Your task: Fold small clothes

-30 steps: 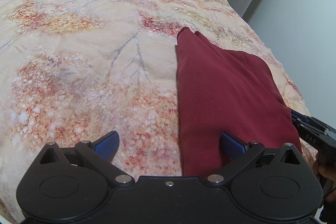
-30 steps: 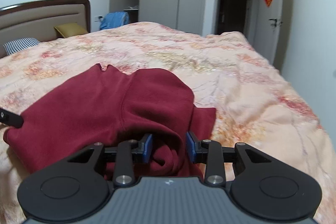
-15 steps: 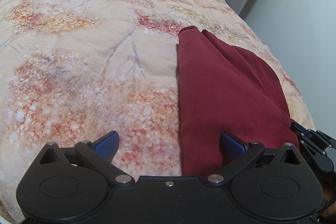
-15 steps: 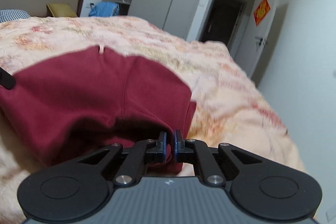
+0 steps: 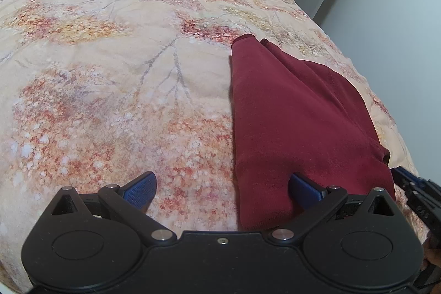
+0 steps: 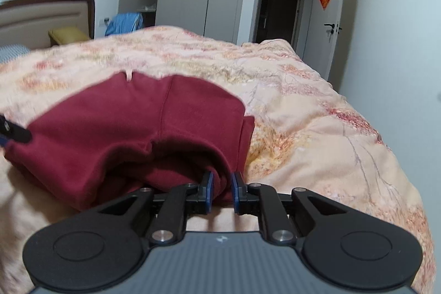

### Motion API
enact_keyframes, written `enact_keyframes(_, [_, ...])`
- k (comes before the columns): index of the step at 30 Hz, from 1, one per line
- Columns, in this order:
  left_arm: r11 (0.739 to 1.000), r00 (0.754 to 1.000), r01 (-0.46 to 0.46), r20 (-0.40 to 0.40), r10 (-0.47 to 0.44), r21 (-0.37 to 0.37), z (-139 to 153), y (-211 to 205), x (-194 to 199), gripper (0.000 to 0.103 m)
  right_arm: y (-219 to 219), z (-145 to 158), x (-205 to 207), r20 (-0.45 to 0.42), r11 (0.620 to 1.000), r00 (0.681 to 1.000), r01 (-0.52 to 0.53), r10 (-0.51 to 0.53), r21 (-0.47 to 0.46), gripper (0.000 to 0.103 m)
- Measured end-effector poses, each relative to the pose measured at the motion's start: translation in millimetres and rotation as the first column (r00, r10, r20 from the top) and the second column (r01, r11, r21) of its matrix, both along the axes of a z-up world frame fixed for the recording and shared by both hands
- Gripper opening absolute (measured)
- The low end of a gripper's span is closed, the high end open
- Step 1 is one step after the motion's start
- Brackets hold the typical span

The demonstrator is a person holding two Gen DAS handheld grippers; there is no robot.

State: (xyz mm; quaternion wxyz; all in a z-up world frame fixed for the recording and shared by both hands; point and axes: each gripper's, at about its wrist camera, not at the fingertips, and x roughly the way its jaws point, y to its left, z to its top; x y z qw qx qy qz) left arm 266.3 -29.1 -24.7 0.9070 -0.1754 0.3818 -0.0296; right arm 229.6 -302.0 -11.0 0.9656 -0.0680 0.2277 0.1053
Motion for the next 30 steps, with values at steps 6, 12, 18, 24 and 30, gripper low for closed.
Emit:
enact_keyframes(6, [1.0, 1.0, 0.0, -0.001, 0.0, 0.005, -0.5, -1.2, 0.2, 0.103, -14.3, 18.8, 3.5, 0.037, 0.992, 0.999, 0.025, -0.03, 0.121, 0.076])
enact_keyframes(12, [1.0, 1.0, 0.001, 0.015, -0.001, 0.0, 1.9, 0.4, 1.4, 0.102, -17.8, 21.5, 36.0, 0.004, 0.965, 0.997, 0.07, -0.073, 0.254, 0.101])
enact_keyframes(18, [0.993, 0.991, -0.06, 0.11, 0.071, -0.104, 13.7, 16.9, 2.4, 0.102, -13.3, 4.6, 79.6, -0.075, 0.934, 0.993, 0.115, -0.095, 0.339, 0.099])
enact_keyframes(24, [0.999, 0.996, 0.003, 0.088, 0.001, -0.042, 15.4, 9.0, 34.6, 0.102, -16.4, -19.5, 95.9, -0.119, 0.902, 0.99, 0.123, -0.081, 0.414, 0.068])
enact_keyframes(30, [0.994, 0.995, 0.089, 0.049, -0.092, 0.063, 10.0, -8.8, 71.5, 0.102, -19.6, -36.3, 87.6, -0.067, 0.899, 0.996, 0.083, -0.06, 0.43, 0.052])
